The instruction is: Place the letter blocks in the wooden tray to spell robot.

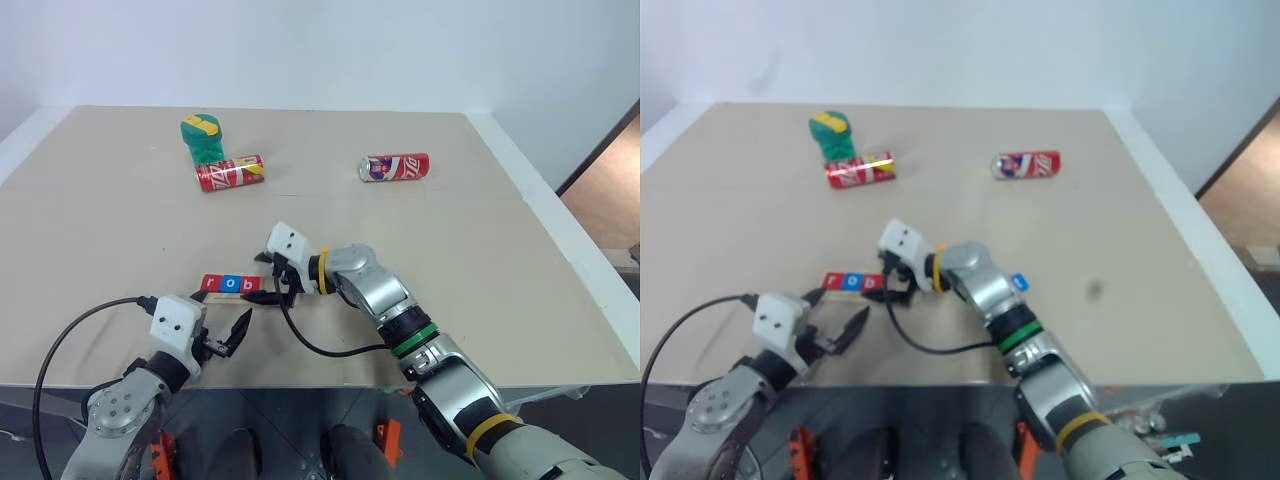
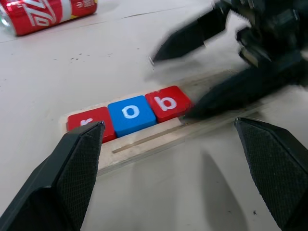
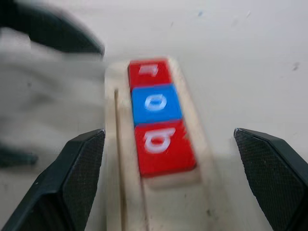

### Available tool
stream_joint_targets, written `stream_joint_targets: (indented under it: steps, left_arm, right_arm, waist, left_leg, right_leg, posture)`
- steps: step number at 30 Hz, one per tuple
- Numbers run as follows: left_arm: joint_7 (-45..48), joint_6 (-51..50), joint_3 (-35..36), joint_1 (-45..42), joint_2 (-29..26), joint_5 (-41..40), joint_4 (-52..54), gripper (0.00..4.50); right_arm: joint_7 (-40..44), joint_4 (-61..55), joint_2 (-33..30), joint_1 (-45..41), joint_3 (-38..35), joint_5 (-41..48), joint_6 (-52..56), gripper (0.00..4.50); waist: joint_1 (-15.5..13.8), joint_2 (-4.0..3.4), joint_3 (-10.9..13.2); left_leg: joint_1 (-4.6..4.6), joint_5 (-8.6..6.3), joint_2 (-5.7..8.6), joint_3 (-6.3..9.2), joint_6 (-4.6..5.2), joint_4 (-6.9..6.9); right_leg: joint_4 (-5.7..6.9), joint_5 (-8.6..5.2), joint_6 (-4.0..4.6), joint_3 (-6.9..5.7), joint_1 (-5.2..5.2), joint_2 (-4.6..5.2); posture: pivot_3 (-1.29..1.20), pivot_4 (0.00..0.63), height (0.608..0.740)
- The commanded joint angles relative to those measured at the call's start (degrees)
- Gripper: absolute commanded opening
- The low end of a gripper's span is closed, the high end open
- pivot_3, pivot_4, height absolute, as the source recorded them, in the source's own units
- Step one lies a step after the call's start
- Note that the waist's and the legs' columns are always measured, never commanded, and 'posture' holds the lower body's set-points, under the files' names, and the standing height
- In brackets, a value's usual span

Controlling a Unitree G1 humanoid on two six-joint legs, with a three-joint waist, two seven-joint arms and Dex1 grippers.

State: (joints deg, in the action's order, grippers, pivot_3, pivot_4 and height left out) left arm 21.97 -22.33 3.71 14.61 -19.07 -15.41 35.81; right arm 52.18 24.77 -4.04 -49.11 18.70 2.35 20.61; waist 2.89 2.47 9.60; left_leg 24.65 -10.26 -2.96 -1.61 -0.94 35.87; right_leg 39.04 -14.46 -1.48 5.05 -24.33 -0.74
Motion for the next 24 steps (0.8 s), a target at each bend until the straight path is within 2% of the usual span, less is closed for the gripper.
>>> stream_joint_targets:
  steps: [1, 5, 11, 18, 24]
  left_arm:
    - [5.56, 0.34, 0.09, -1.79, -2.67, -4.62, 2.25, 4.5]
    - [15.73, -2.44, -0.29, -3.66, -10.01, -11.36, 3.34, 4.5]
    - [24.54, -4.21, 0.49, -7.54, -18.96, -15.42, 0.99, 4.5]
    - [29.15, -5.08, 0.34, -13.04, -23.56, -16.92, -2.41, 4.5]
    - [28.91, -5.03, -0.37, -15.25, -23.84, -15.79, -3.16, 4.5]
  right_arm:
    - [-1.38, -6.14, -2.76, -2.48, -6.57, 3.67, 1.53, 4.43]
    - [-2.05, -9.82, -10.22, -0.79, -11.73, 5.08, 2.82, 4.43]
    - [2.06, -12.69, -19.0, 7.65, -10.56, 4.36, 1.17, 4.43]
    - [0.42, -5.91, -19.66, 7.77, -10.38, 3.15, -1.58, 4.43]
    - [0.3, -2.87, -20.08, 9.27, -8.96, 1.37, -3.73, 4.43]
  waist:
    - [-0.01, 0.0, 0.0]
    - [-0.38, -0.01, 0.03]
    - [0.06, -0.01, 0.03]
    - [0.39, -0.27, 0.2]
    - [0.37, -0.27, 0.2]
  left_leg:
    - [0.01, 0.0, 0.0, 0.01, 0.0, 0.0]
    - [0.12, 0.03, 0.02, 0.06, -0.04, 0.01]
    - [0.09, -0.1, 0.0, -0.09, -0.22, -0.08]
    - [0.06, -0.1, -0.21, 0.05, -0.22, -0.26]
    - [0.05, -0.09, -0.17, 0.0, -0.22, -0.21]
  right_leg:
    - [0.0, 0.0, 0.0, -0.01, 0.0, 0.0]
    - [-0.01, -0.24, 0.06, -0.17, 0.03, 0.08]
    - [-0.06, -0.22, -0.03, -0.15, 0.04, 0.15]
    - [-0.02, -0.29, 0.01, -0.17, -0.03, -0.2]
    - [-0.02, -0.28, -0.01, -0.12, 0.03, -0.15]
  posture:
    - [0.0, 0.15, 0.74]
    - [0.0, 0.15, 0.74]
    - [0.0, 0.15, 0.74]
    - [0.0, 0.15, 0.74]
    - [0.0, 0.15, 0.74]
